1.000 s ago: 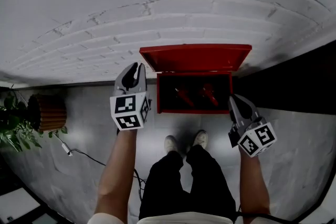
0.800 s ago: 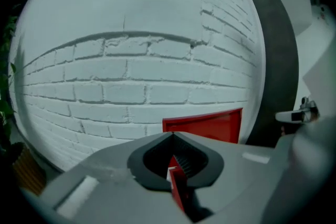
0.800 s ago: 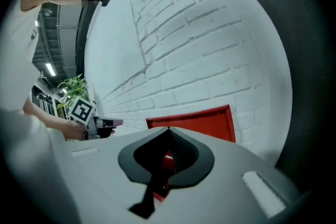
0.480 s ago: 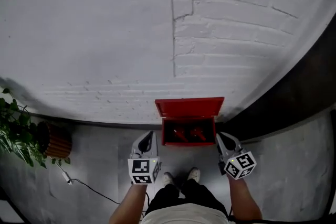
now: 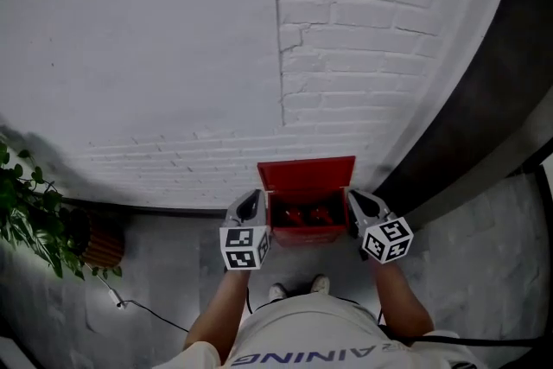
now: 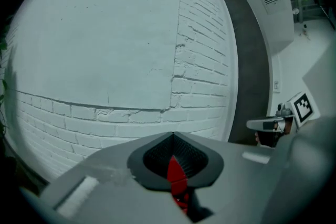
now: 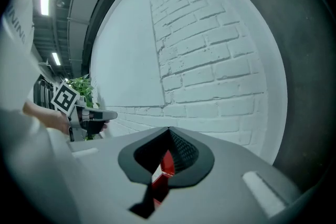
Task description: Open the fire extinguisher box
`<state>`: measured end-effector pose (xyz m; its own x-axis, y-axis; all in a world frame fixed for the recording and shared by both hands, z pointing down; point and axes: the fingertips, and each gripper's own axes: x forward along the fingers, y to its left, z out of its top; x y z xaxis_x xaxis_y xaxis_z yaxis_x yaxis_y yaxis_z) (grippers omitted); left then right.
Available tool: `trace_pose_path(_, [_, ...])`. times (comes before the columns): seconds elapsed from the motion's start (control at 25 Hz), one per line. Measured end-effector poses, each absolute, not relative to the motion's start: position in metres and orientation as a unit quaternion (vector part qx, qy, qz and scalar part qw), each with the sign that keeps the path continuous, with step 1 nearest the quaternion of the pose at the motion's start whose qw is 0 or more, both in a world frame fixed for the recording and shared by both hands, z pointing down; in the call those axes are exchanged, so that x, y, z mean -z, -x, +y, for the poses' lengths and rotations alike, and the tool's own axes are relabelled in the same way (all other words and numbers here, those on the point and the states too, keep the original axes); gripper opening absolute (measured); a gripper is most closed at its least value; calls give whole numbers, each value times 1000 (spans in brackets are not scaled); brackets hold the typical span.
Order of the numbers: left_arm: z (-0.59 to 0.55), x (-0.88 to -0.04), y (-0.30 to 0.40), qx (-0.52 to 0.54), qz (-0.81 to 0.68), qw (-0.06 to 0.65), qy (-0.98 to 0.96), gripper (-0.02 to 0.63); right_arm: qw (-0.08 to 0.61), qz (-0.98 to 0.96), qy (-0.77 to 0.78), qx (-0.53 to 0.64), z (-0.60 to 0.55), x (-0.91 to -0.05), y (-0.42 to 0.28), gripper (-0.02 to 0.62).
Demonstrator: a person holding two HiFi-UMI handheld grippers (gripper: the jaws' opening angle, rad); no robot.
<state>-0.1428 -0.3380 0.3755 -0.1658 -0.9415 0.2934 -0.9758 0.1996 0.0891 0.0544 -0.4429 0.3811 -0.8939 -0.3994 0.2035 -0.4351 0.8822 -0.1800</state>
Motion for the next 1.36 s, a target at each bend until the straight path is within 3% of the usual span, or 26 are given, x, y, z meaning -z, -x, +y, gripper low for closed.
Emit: trace_pose_path(1.36, [-358,-377,139,-64,-743,153,-649,4,86,-964,-227,-108,-470,-373,-46,3])
